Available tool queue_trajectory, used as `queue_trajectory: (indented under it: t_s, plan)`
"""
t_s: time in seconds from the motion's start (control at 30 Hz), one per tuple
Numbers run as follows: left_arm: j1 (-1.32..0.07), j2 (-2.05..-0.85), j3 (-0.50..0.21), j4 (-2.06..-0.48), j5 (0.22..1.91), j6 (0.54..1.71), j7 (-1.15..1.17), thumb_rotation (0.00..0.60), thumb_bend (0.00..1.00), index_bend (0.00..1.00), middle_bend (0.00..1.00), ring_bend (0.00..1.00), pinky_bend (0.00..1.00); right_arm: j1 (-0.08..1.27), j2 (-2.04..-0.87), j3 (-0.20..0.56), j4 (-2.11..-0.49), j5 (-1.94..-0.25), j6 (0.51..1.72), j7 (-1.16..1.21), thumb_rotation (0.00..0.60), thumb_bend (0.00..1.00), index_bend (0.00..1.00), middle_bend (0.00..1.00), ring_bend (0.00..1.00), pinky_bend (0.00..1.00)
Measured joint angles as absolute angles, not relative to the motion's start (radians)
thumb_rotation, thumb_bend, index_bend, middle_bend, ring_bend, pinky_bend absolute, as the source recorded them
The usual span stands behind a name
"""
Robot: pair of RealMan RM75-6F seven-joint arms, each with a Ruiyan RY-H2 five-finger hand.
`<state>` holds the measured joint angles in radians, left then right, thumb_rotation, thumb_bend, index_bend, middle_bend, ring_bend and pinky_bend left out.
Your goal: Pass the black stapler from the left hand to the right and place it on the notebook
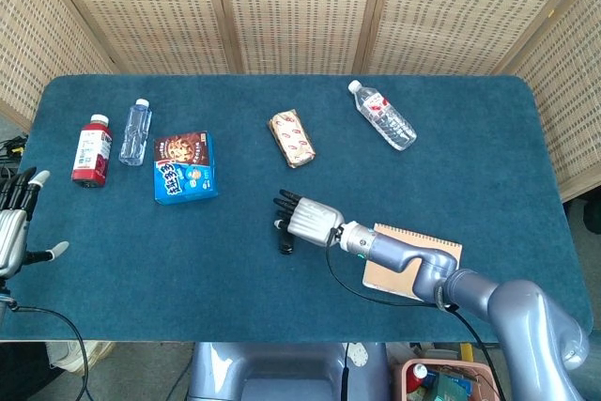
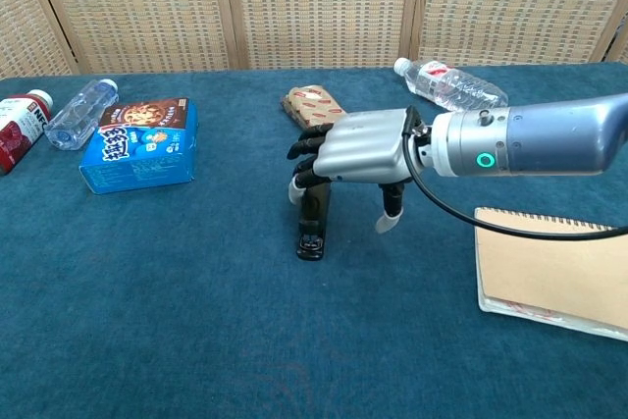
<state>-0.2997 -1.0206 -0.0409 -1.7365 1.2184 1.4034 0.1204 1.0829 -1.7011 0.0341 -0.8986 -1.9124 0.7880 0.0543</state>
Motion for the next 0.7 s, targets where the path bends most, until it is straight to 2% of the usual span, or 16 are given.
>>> queue_trajectory:
  t_s: [0.1, 0.17, 0.27, 0.4, 0.5, 0.7]
  plan:
    - [-0.301, -1.022, -0.054, -1.731, 1.214, 1.388, 0.118, 0.600, 0.07, 0.00, 0.00, 0.00, 0.00, 1.091, -1.721, 0.013, -0.860, -1.912, 0.798, 0.074, 0.600, 0.23, 0.31, 0.27, 0.14, 0.10]
    - [-0.301, -1.022, -0.060, -1.729, 1.214, 1.383, 0.116, 0.600, 0.07, 0.00, 0.00, 0.00, 0.00, 1.098, -1.739, -0.002, -0.831, -1.913, 0.814, 0.096, 0.600, 0.36, 0.41, 0.38, 0.26, 0.26]
    - [-0.301, -1.024, -0.068, -1.726, 1.212, 1.374, 0.114, 0.600, 0.07, 0.00, 0.00, 0.00, 0.00, 1.105, -1.764, -0.017, -0.789, -1.917, 0.852, 0.129, 0.600, 0.46, 0.51, 0.48, 0.36, 0.38]
    - [-0.302, -1.027, -0.075, -1.721, 1.208, 1.355, 0.114, 0.600, 0.07, 0.00, 0.00, 0.00, 0.00, 1.108, -1.794, -0.031, -0.729, -1.914, 0.906, 0.178, 0.600, 0.53, 0.54, 0.51, 0.40, 0.43]
    - [-0.302, -1.029, -0.079, -1.719, 1.204, 1.342, 0.114, 0.600, 0.07, 0.00, 0.00, 0.00, 0.00, 1.106, -1.804, -0.036, -0.710, -1.899, 0.935, 0.208, 0.600, 0.54, 0.55, 0.52, 0.41, 0.44]
    - [-0.303, -1.030, -0.085, -1.724, 1.208, 1.321, 0.114, 0.600, 0.07, 0.00, 0.00, 0.00, 0.00, 1.090, -1.748, -0.028, -0.775, -1.869, 0.970, 0.188, 0.600, 0.54, 0.56, 0.53, 0.41, 0.44]
